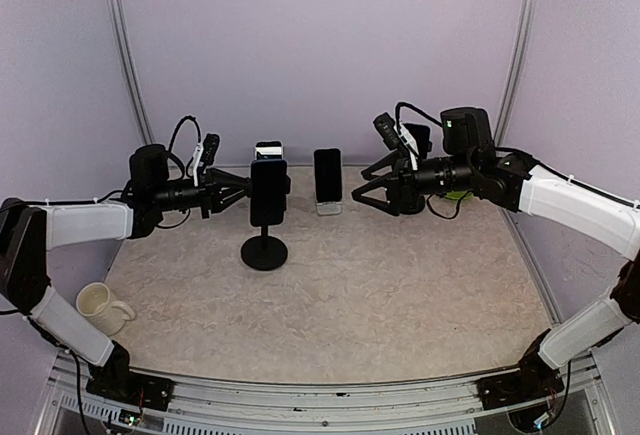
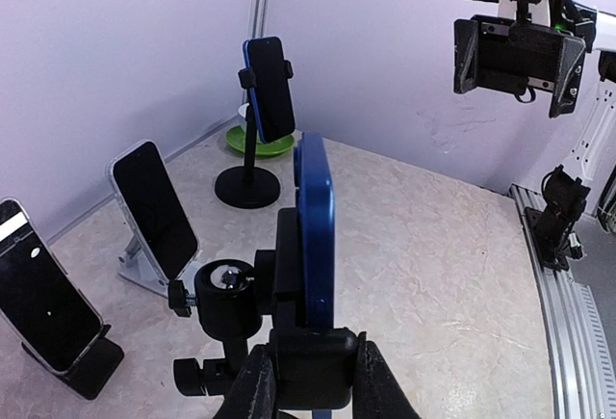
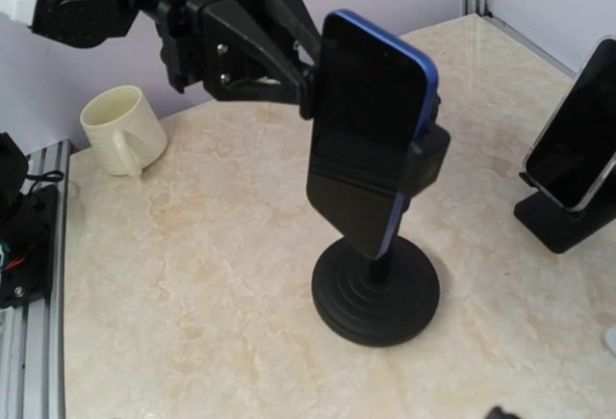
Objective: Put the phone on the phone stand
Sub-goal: Move the phone stand with the phone to the center of the board.
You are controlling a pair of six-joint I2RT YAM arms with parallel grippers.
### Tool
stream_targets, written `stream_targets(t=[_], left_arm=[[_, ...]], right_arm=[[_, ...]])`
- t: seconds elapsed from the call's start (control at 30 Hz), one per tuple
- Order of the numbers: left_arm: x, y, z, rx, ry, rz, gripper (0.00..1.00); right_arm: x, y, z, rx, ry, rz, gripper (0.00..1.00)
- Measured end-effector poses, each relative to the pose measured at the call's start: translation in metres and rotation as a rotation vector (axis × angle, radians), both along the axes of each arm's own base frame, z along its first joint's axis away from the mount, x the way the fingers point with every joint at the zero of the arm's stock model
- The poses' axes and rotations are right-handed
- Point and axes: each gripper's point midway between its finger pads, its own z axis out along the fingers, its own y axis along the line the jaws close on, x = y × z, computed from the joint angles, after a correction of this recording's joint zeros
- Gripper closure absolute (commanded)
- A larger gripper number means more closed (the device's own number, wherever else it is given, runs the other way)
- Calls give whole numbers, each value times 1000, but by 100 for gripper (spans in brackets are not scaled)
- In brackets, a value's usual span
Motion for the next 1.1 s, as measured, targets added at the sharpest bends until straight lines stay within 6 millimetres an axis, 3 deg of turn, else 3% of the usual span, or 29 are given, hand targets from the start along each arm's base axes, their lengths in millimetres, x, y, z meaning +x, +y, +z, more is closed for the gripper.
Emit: stream_targets(t=[0.53, 1.0, 1.1], left_arm=[[5, 6, -8, -6, 7, -8, 99], [6, 9, -9, -9, 2, -3, 65], [6, 8, -1, -18, -39, -8, 57]], right_arm=[[0, 0, 0, 1, 4, -1, 22], [-1, 0, 0, 3, 6, 7, 22], [-2, 1, 0, 4, 7, 10, 22]])
